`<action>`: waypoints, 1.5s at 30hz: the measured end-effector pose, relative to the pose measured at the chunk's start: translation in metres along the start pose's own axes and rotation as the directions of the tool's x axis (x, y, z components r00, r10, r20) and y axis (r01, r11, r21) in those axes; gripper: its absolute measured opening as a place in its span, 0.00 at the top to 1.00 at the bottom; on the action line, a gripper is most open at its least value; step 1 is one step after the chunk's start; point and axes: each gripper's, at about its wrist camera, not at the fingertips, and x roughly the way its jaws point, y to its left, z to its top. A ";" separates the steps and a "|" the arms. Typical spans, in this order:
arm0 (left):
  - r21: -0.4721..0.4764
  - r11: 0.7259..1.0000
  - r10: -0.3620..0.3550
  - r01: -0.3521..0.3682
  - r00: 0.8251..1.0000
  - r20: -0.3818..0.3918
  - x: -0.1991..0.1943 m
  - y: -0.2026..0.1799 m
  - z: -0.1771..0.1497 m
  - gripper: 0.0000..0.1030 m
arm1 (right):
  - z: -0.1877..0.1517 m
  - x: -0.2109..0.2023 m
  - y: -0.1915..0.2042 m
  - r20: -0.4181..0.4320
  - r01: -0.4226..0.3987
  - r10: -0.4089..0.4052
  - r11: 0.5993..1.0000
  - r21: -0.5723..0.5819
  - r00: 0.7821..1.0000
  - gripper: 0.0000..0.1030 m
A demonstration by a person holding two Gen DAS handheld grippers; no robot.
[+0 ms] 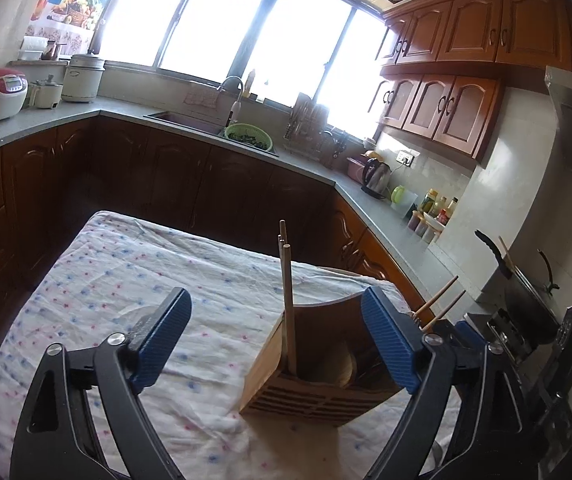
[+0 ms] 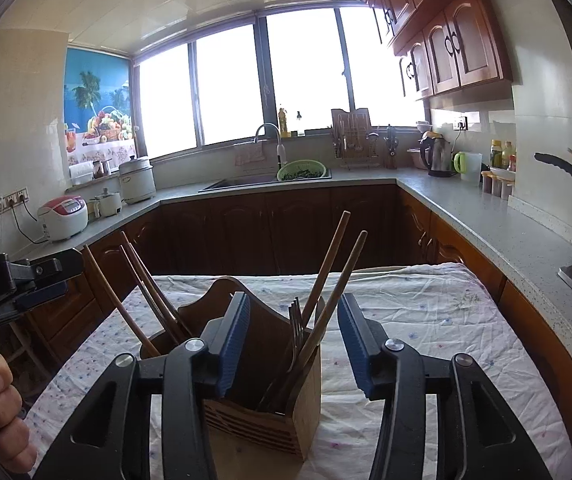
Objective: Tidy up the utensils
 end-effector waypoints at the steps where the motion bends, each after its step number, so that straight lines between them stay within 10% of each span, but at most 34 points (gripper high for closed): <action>1: -0.001 1.000 0.020 -0.020 1.000 0.003 -0.004 0.002 -0.002 0.00 | 0.000 -0.003 -0.002 0.004 0.007 -0.007 1.000 0.009 1.000 0.37; 6: -0.026 0.998 0.060 -0.060 0.998 -0.016 -0.021 0.015 -0.015 0.00 | -0.005 -0.016 -0.012 0.016 0.012 -0.013 0.999 0.050 1.000 0.11; 20: 0.020 0.994 0.105 -0.104 0.993 -0.059 -0.070 0.015 -0.056 0.00 | -0.019 -0.068 -0.007 0.014 -0.046 0.045 0.994 0.097 0.999 0.08; 45: 0.227 0.966 0.101 -0.128 0.987 0.125 -0.207 -0.030 -0.104 0.00 | -0.049 -0.198 0.019 0.101 -0.136 0.130 0.989 0.059 0.986 0.00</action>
